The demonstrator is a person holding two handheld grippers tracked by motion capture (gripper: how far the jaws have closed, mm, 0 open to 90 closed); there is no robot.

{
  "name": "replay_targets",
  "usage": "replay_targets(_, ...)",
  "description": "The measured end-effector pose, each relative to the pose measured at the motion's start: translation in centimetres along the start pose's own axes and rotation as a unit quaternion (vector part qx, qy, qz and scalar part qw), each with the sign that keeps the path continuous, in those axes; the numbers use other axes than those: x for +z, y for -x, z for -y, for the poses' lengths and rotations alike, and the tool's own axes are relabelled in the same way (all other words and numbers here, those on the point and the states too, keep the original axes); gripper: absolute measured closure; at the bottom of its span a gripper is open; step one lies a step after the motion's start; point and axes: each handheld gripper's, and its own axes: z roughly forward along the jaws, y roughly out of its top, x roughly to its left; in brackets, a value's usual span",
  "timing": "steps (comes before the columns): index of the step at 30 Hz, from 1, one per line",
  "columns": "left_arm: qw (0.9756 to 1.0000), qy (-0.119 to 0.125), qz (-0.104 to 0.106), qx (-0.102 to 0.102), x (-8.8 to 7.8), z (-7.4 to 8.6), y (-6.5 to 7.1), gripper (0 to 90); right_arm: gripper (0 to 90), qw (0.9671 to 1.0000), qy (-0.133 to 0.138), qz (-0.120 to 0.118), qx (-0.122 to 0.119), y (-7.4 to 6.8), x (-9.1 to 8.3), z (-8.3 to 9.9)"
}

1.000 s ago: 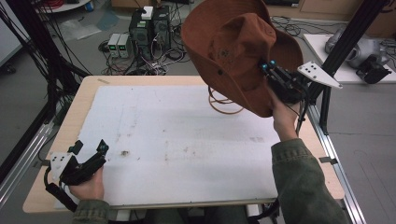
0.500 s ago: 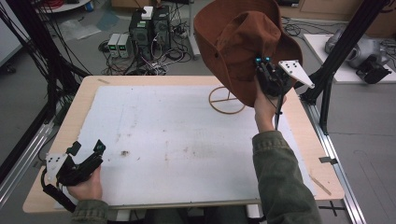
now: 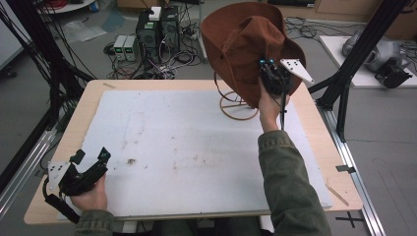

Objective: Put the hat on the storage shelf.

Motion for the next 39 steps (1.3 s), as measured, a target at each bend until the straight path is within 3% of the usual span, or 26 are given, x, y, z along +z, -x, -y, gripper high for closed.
replay_targets(5, 1.0000, -0.002, 0.000, -0.004, 0.0, 0.1, -0.1, 16.7, 87.1, 0.9998, -0.017, 0.007, 0.000, 0.3, 0.6, 0.6)
replay_targets(8, 1.0000, -0.002, 0.001, -0.004, 0.1, 0.1, 0.0, 16.7, 86.3, 0.9987, -0.043, 0.010, -0.024, -0.1, 1.0, 1.1)
replay_targets(10, 1.0000, -0.002, 0.001, -0.003, 0.1, 0.1, 0.0, 16.7, 85.4, 0.9983, -0.055, 0.013, -0.018, -0.1, 1.2, 1.3)
replay_targets(20, 1.0000, -0.002, 0.002, -0.005, 0.0, 0.0, -0.1, 16.8, 79.4, 0.9978, -0.064, 0.015, -0.009, 0.1, 1.2, 1.3)
replay_targets(22, 1.0000, -0.001, 0.001, -0.005, 0.0, 0.0, -0.1, 16.8, 72.0, 0.9976, -0.066, 0.019, -0.008, 0.1, 1.2, 1.4)
replay_targets(26, 1.0000, -0.002, 0.002, -0.005, 0.1, 0.0, -0.1, 16.8, 45.8, 0.9971, -0.074, 0.015, -0.001, 0.4, 1.2, 1.4)
replay_targets(33, 1.0000, -0.002, 0.002, -0.005, 0.1, 0.0, 0.0, 16.8, 26.9, 0.9972, -0.071, 0.003, 0.024, 1.5, 0.8, 0.9)
replay_targets(39, 1.0000, -0.002, 0.003, -0.002, 0.1, 0.1, 0.1, 16.9, 14.7, 0.9980, -0.060, 0.018, 0.005, 1.6, 0.1, 0.2)
